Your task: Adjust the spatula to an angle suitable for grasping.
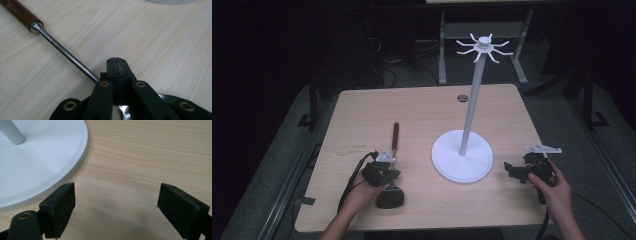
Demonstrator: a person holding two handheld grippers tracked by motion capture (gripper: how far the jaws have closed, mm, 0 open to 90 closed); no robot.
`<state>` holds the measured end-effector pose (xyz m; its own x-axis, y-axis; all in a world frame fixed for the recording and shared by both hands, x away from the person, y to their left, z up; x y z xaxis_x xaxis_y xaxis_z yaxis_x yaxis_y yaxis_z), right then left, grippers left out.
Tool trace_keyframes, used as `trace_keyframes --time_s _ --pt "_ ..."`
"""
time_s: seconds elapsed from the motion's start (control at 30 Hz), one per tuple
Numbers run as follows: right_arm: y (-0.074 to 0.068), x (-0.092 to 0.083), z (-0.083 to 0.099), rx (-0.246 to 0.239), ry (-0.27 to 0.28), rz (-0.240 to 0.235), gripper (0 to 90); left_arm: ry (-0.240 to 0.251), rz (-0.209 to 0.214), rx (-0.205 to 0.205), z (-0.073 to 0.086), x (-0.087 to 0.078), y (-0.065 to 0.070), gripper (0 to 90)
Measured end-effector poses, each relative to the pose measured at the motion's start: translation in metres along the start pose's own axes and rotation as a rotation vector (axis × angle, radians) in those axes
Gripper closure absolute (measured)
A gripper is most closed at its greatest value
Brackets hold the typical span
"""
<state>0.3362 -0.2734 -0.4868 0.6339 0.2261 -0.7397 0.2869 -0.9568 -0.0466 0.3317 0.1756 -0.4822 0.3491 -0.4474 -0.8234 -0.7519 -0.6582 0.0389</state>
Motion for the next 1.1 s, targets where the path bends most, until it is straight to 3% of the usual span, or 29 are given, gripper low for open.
trace_keyframes --time_s 0.27,0.4,0.5,1.1 --pt "-0.002 0.0 0.0 0.001 0.009 -0.003 14.3 -0.017 -0.043 -0.009 0.011 -0.011 -0.012 90.0" --pt "-0.002 0.0 0.0 -0.003 0.014 -0.007 14.3 -0.038 -0.044 -0.015 0.014 -0.013 -0.017 90.0" --pt "-0.002 0.0 -0.001 0.001 0.018 -0.01 14.4 -0.051 -0.076 -0.014 0.017 -0.016 -0.025 90.0" --pt "-0.002 0.0 0.0 0.002 0.012 -0.006 14.4 -0.062 -0.159 -0.088 0.032 -0.029 -0.059 90.0"
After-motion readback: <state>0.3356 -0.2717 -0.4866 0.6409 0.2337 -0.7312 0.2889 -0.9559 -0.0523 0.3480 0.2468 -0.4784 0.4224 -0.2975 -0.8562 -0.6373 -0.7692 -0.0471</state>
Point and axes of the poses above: each handheld gripper's, and its own axes: x roughly forward along the jaws, z roughly out of its underside, y roughly to its right, the point moved 4 cm from there along x, roughly forward along the jaws, and after that the axes turned 3 degrees about -y, right-handed, at the moved point
